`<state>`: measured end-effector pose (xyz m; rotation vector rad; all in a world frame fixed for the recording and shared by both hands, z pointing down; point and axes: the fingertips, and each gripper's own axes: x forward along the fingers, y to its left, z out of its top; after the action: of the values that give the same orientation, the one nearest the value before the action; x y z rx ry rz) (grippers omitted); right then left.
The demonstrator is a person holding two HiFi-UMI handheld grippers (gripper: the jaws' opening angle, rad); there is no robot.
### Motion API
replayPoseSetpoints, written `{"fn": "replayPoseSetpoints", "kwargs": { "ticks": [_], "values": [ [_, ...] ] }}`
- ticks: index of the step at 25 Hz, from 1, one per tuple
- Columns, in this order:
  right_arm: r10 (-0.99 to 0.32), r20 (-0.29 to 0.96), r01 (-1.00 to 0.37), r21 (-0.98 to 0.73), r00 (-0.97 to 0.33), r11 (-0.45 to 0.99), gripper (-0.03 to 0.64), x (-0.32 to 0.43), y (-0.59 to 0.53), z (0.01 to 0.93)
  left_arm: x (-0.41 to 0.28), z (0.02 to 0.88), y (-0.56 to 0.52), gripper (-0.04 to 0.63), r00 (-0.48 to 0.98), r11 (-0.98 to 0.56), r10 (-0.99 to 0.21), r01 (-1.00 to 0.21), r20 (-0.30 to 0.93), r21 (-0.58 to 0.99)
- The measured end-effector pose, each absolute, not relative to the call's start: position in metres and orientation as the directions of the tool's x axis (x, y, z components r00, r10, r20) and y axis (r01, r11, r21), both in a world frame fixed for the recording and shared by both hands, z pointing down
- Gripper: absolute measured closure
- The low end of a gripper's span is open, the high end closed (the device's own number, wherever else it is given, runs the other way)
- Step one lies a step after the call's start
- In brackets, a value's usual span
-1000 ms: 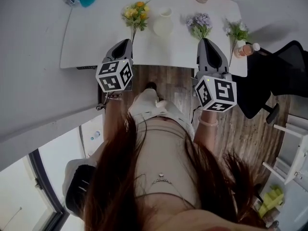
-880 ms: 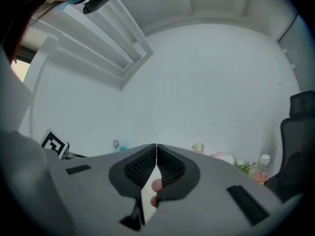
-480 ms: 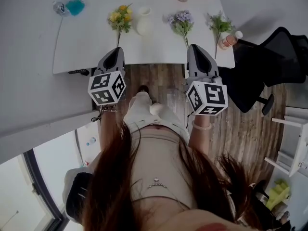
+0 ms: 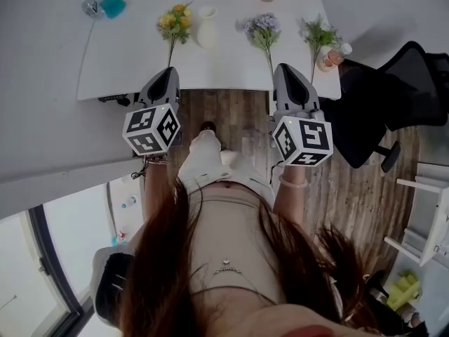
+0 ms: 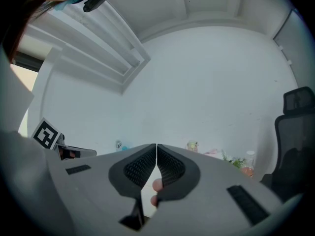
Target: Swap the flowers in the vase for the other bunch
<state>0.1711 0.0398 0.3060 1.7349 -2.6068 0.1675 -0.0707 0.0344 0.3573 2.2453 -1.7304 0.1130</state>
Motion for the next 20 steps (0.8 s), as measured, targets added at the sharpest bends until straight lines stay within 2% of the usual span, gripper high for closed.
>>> {"fn": "replayPoseSetpoints", "kwargs": {
  "ticks": [20],
  "values": [
    [-0.923,0.145,-0.933,-0.11,-0.357,0.343,0.586,0.196,-0.057,0.326,-0.101,0.34,-0.073,0.592,0.225,-0.186,-0.949,-0.965,0.222,0.183]
  ]
}}
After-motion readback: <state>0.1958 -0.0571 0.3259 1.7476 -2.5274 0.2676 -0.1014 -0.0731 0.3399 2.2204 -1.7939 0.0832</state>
